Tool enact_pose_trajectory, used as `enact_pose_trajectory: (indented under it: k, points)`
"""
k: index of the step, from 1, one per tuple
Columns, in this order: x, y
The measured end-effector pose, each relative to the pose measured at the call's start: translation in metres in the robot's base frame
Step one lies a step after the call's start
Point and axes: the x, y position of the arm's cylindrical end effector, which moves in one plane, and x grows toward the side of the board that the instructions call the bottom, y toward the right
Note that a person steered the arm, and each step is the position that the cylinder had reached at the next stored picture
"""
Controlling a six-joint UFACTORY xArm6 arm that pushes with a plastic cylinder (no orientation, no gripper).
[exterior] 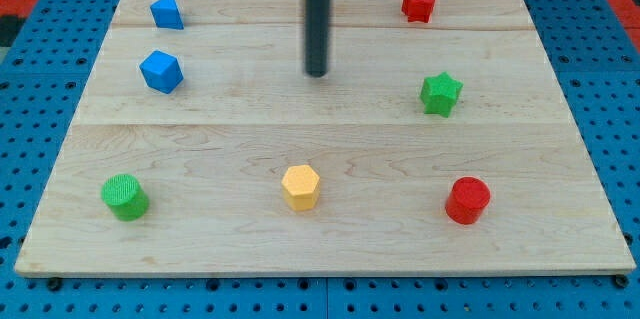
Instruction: Place the arm below the blue cube
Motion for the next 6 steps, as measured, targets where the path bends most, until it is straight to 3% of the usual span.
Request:
enact_pose_trajectory:
  k: [1,2,4,6]
  points:
    - [0.049,-0.075]
    - [0.050,-0.203]
    - [0.040,-0.174]
    - [0.003,-0.117]
